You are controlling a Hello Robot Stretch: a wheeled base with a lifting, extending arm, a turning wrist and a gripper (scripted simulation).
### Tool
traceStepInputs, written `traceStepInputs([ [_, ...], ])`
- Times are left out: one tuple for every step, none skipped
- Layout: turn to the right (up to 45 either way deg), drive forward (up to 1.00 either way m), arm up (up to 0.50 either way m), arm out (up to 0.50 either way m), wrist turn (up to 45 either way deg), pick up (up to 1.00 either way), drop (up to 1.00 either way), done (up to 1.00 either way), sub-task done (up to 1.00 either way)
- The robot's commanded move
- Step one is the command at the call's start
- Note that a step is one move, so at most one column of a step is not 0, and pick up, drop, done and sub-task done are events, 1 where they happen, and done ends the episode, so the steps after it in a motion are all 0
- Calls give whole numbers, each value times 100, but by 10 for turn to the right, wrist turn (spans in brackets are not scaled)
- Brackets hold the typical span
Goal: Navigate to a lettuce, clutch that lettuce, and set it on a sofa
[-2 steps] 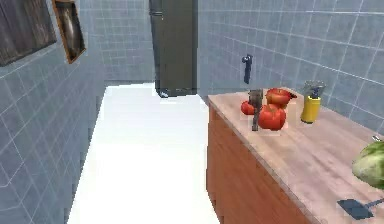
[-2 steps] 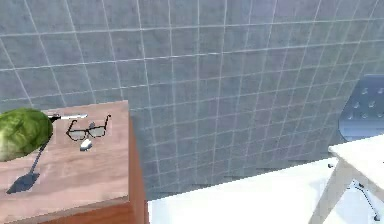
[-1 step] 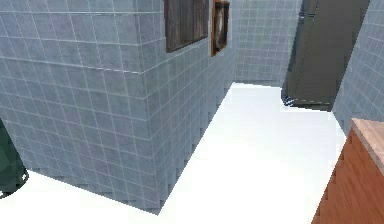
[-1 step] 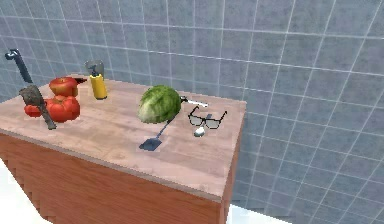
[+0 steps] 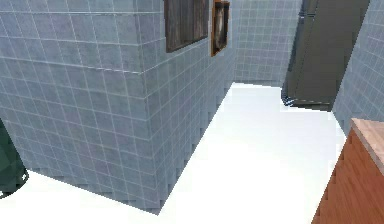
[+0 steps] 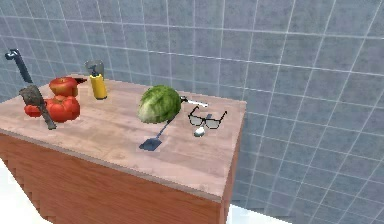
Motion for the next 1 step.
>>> traceStepInputs([
  [0,0,38,0,0,0,0,0,0],
])
